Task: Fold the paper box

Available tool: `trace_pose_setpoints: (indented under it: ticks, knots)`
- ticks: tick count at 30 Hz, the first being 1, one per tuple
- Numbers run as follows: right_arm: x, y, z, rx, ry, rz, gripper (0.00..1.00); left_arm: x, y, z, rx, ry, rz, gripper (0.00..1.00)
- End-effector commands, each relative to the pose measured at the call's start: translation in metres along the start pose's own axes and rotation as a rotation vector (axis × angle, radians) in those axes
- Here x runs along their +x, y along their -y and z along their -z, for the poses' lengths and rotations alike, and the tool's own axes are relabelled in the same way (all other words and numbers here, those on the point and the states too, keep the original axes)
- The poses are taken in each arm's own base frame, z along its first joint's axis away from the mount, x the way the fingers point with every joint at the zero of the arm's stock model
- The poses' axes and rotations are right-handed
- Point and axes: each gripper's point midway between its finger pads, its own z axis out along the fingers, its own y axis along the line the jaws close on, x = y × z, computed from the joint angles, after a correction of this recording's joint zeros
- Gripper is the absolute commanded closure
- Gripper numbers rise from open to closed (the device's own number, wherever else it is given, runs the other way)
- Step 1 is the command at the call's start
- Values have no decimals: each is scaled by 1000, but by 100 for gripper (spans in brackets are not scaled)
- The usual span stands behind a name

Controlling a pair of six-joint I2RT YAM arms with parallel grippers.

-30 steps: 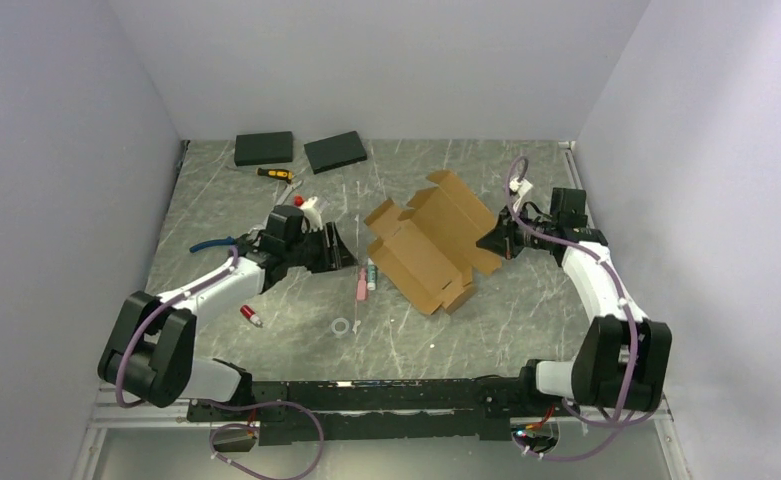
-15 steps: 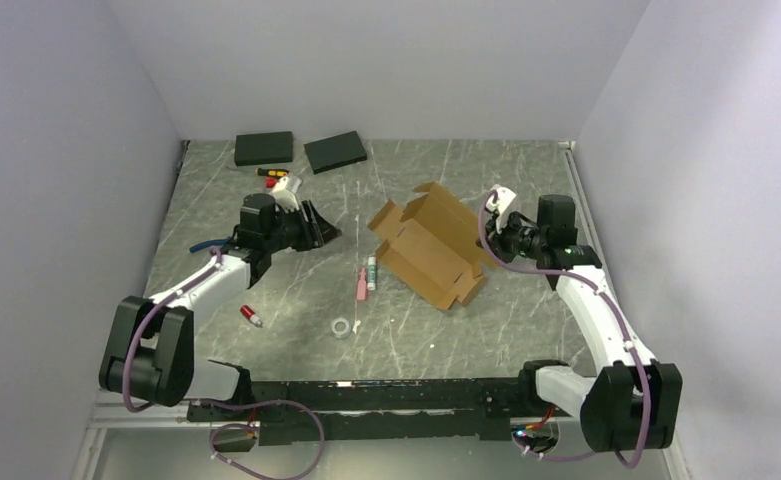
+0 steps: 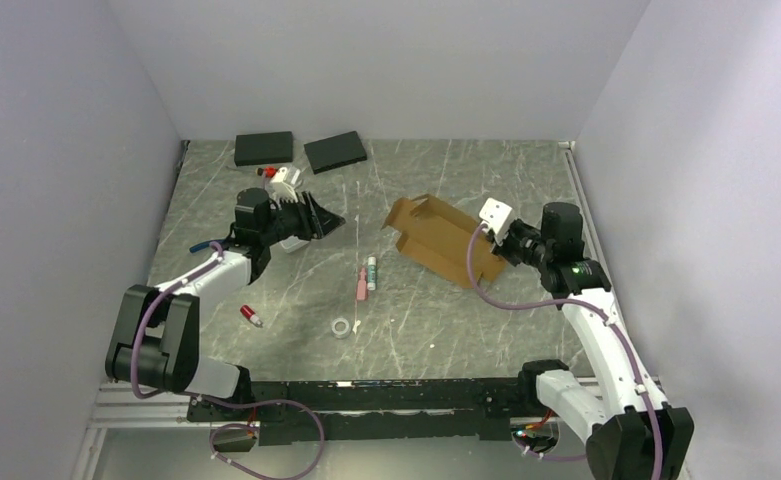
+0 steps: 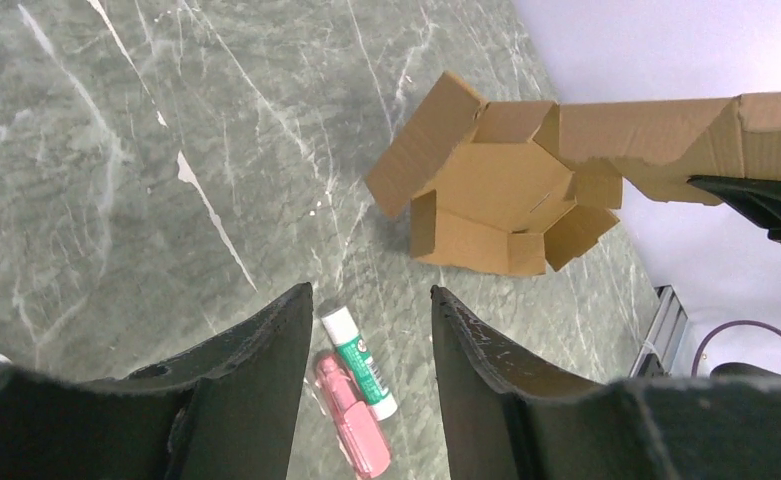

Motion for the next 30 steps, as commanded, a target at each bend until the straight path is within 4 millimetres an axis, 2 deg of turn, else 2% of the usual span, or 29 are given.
trace_pose_setpoints:
  ticks: [1,6,13,22,30]
  knots:
    - [-20,4,11,-10,37,125,100,-17,1,-9,35,23,-106,48]
    - [-15,-24,8,-133,54,181,100,-9,-11,-19,30,9,-110,48]
    - [-8,-59,1,-286,65,249,100,10,-9,-34,94,-42,-102,49]
    - [-3,-66,-1,-321,51,247,100,54,-5,-61,149,-186,-131,48]
    - [-9,-65,-1,-327,65,210,100,73,1,-80,175,-265,-221,46]
